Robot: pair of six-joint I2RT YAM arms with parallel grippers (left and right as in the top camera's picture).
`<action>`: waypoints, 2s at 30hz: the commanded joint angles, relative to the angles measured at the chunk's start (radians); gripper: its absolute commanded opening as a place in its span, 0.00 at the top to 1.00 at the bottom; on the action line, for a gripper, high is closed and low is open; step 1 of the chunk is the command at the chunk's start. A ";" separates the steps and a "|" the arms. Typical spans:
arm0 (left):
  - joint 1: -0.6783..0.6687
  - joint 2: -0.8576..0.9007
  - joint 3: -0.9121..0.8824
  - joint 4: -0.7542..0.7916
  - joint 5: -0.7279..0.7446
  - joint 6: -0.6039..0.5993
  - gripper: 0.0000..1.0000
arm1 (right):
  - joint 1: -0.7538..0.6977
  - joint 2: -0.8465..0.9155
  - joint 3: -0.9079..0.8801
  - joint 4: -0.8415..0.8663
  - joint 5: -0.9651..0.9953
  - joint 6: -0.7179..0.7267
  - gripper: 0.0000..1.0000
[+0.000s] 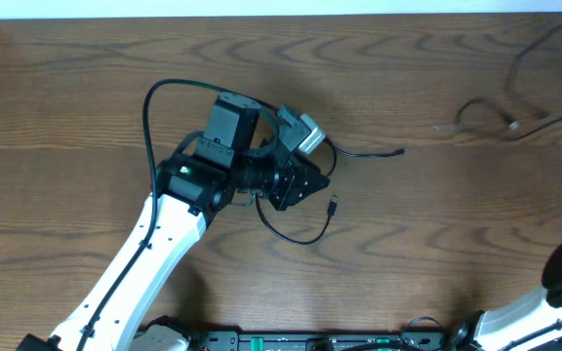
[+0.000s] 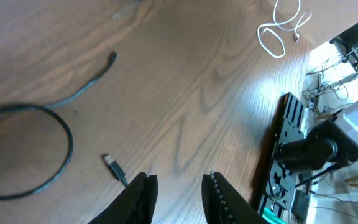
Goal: Untangle cables
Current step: 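Carry the black cable away to the right with the right gripper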
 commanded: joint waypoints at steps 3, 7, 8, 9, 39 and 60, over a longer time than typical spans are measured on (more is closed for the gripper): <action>0.002 0.007 -0.023 -0.002 -0.006 0.006 0.71 | -0.165 -0.015 0.034 0.019 0.071 0.006 0.99; 0.002 0.007 -0.023 0.000 -0.006 0.008 0.71 | -0.262 -0.014 0.048 0.029 0.051 0.003 0.99; 0.002 0.007 -0.023 0.002 -0.006 0.008 0.71 | -0.277 -0.014 0.048 0.033 0.048 -0.003 0.99; 0.002 0.007 -0.023 0.006 -0.006 0.007 0.71 | -0.288 -0.014 0.048 0.037 0.048 -0.013 0.99; 0.002 0.007 -0.023 0.021 -0.006 0.015 0.71 | -0.387 0.171 0.048 0.055 0.362 0.049 0.99; 0.002 0.007 -0.024 0.021 -0.006 0.051 0.71 | -0.401 0.296 0.045 0.006 0.209 0.011 0.99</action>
